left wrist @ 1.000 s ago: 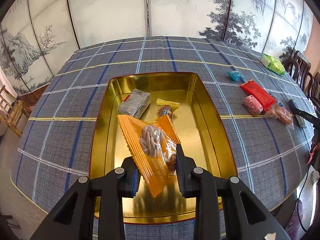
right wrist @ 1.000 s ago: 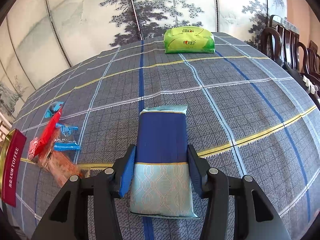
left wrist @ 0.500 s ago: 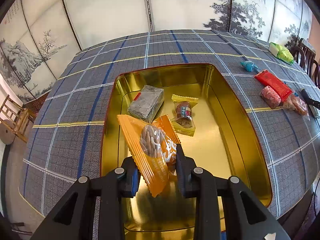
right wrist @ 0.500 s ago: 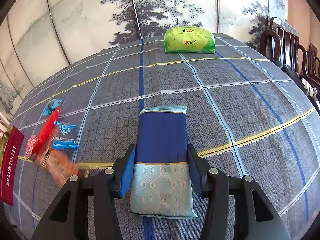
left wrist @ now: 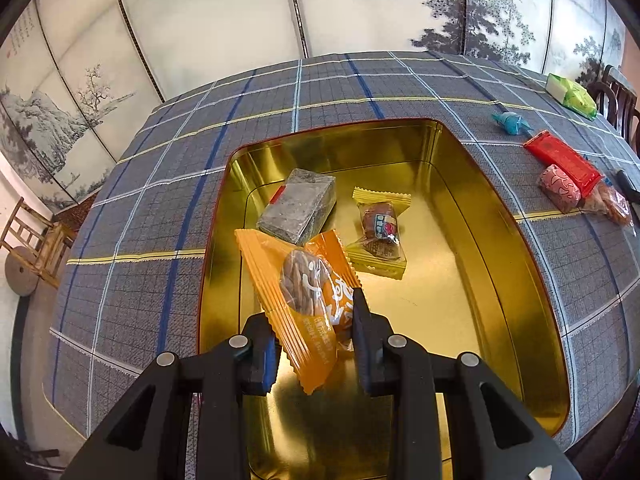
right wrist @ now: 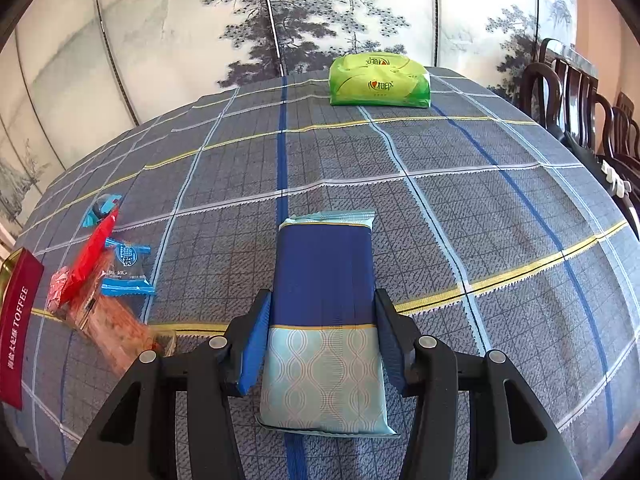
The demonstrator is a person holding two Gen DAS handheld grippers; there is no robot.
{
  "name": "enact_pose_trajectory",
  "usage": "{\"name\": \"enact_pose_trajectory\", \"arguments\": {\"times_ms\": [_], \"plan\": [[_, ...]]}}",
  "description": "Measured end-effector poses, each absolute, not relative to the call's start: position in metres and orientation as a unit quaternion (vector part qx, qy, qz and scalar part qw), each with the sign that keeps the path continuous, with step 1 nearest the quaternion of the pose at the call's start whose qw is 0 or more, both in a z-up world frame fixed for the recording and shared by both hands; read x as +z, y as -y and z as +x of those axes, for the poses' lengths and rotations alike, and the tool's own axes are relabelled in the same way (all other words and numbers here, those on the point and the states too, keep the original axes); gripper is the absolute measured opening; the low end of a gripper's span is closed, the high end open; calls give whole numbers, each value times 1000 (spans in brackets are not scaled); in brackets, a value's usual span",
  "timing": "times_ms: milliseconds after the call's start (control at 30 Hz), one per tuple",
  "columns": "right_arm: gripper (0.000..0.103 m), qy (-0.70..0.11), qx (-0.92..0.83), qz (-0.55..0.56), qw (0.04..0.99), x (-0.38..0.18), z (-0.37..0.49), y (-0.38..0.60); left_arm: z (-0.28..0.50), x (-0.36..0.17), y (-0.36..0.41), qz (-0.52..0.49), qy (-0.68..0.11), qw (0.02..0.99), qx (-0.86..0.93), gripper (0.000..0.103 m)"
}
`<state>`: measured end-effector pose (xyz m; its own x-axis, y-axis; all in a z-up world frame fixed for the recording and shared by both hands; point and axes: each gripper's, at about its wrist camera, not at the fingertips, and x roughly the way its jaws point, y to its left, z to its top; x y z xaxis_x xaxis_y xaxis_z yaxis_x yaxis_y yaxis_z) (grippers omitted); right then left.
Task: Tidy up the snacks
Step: 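Lower the orange packet into the tin and open the left gripper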
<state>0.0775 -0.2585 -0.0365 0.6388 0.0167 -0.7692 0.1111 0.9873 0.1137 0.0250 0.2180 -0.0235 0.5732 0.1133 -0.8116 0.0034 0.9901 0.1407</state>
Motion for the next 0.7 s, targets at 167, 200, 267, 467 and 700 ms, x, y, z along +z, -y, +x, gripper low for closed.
{"name": "enact_pose_trajectory", "arguments": {"times_ms": [167, 200, 267, 467, 700], "plan": [[51, -424, -27, 75, 902, -37, 78, 258, 29, -26, -217, 68, -463, 883, 34, 28], [51, -425, -28, 74, 902, -37, 78, 257, 30, -27, -218, 68, -464, 882, 35, 28], [51, -425, -28, 74, 902, -37, 78, 258, 31, -28, -218, 69, -465, 882, 35, 28], [51, -425, -29, 73, 902, -37, 78, 256, 36, -32, -221, 69, -473, 878, 38, 28], [51, -425, -30, 71, 902, -37, 79, 256, 40, -34, -223, 71, -475, 876, 41, 30]]}}
